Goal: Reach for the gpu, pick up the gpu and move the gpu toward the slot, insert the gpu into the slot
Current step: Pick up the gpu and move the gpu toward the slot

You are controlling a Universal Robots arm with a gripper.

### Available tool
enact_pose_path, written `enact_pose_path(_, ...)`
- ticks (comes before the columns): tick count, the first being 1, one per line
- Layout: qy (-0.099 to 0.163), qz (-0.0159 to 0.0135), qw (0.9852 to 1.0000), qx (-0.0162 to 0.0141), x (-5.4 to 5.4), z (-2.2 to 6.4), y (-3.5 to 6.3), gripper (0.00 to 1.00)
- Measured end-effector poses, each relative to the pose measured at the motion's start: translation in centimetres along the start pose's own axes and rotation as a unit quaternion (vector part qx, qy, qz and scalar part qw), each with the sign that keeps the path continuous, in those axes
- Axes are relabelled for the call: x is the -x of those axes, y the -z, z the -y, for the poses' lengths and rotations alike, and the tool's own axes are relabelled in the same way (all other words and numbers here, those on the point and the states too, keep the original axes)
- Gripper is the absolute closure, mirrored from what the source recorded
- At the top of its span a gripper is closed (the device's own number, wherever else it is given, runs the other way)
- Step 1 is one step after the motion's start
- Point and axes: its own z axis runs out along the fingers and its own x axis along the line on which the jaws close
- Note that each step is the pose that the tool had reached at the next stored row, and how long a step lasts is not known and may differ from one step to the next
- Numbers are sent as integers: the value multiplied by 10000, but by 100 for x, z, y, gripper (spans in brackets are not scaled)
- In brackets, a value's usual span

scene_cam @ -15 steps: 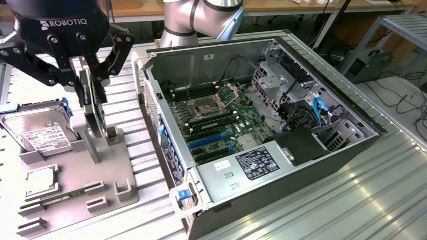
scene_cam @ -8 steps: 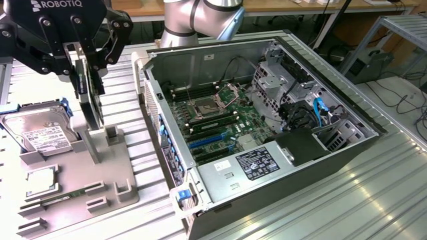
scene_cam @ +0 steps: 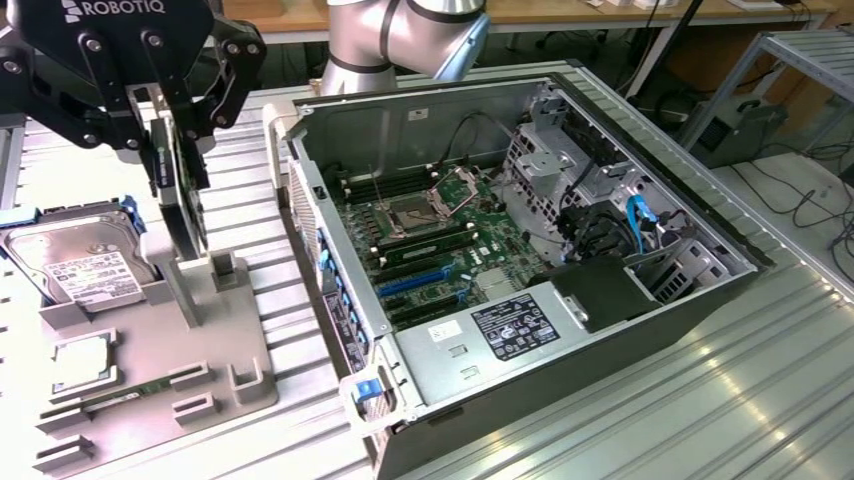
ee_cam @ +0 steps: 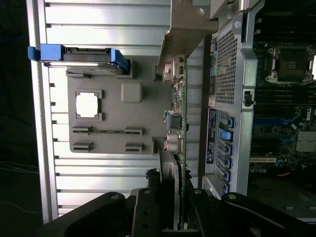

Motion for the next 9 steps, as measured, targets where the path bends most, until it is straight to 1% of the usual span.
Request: enact_pose_path(9, 0, 1, 10000, 1, 132, 2, -5, 72)
